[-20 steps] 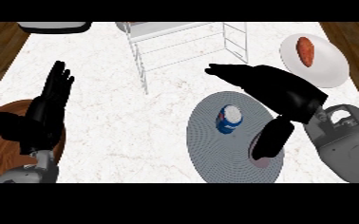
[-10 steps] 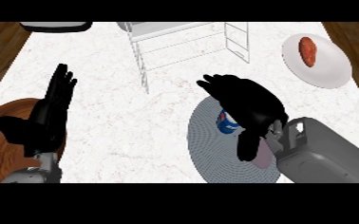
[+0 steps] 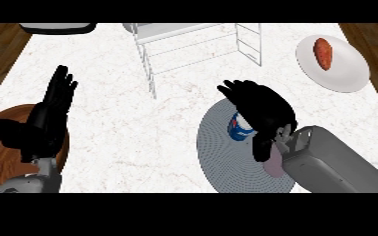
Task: Pick the can from the placemat and place it in the tiered shelf
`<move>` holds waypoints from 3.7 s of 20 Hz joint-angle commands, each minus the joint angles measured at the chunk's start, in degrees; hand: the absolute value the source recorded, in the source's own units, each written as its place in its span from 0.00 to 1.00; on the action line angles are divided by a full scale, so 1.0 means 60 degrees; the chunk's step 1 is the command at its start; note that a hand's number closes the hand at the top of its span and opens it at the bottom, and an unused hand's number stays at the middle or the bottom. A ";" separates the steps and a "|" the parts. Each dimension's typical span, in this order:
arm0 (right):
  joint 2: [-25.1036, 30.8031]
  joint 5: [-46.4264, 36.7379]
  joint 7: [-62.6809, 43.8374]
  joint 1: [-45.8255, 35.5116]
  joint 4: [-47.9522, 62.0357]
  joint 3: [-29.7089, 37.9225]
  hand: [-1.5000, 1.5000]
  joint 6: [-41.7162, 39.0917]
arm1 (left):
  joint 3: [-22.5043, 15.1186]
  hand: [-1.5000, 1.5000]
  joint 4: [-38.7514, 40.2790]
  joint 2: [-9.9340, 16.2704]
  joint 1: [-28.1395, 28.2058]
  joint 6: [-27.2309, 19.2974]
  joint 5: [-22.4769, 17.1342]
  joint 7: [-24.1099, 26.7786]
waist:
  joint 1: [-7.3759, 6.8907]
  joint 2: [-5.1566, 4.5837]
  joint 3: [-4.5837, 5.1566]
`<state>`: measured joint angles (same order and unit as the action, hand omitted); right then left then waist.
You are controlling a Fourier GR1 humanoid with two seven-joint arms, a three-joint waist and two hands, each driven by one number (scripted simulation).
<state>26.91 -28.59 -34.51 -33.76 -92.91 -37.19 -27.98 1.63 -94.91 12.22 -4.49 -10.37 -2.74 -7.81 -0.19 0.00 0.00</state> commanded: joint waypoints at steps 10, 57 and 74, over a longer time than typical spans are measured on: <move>-0.0578 -0.2019 0.1712 0.1439 0.0359 0.1104 0.00 -0.0621 | 0.0023 0.50 -0.0778 -0.0297 0.0105 0.0107 0.0401 -0.0645 | 0.0018 0.0009 -0.0001; -0.4481 0.1356 -0.3584 -0.3808 0.4273 0.4930 1.00 -0.2580 | 0.0080 0.50 -0.0086 -0.0882 -0.0262 0.0537 0.0876 -0.0400 | -0.0400 0.0099 0.0029; -0.3630 0.0180 -0.4658 -0.9657 0.8697 0.6711 1.00 0.0554 | 0.0083 0.50 -0.0446 -0.0952 -0.0397 0.0401 0.0928 -0.0583 | -0.0365 -0.0104 0.0018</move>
<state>3.70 -25.19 -59.53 -86.70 -48.41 1.90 -27.23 3.71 -96.41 7.86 -5.98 -6.31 1.25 -9.80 -2.23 -0.28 0.15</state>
